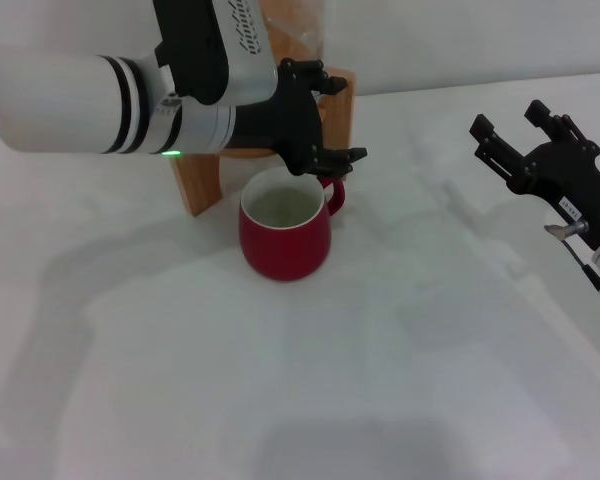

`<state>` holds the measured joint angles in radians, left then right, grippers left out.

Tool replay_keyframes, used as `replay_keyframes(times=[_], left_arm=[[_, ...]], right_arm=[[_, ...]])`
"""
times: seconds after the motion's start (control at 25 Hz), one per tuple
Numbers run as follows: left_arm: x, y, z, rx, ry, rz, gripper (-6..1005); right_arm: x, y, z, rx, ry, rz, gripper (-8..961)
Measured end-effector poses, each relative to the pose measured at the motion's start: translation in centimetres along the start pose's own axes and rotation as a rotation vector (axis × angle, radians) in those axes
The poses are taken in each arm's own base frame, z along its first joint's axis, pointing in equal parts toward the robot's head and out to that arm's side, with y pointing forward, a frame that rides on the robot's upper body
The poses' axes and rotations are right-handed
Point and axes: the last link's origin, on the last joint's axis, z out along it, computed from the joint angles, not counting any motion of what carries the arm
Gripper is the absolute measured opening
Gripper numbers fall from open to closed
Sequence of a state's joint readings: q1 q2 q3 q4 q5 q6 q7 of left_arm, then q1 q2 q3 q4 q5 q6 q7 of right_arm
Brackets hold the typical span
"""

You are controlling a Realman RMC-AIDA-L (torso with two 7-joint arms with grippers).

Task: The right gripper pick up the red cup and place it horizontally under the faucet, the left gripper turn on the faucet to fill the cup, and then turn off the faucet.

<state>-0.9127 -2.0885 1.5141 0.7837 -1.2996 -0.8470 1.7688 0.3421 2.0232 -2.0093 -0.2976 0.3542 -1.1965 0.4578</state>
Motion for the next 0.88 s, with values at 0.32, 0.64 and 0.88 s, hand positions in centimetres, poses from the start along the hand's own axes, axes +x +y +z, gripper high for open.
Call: replay_keyframes(times=[0.32, 0.64, 0.88], left_arm=[[-0.1, -0.1, -0.1, 0.007, -0.002, 0.001, 826], [0.2, 0.1, 0.0, 0.000, 0.015, 0.003, 826], [1.0, 1.4, 0.1, -0.026, 0.066, 0.010, 827]], right_arm=[[0.0, 0.0, 0.0, -0.002, -0.001, 0.001, 835], [0.0, 0.0, 0.0, -0.002, -0.002, 0.001, 835], [0.0, 0.0, -0.1, -0.001, -0.001, 0.001, 836]])
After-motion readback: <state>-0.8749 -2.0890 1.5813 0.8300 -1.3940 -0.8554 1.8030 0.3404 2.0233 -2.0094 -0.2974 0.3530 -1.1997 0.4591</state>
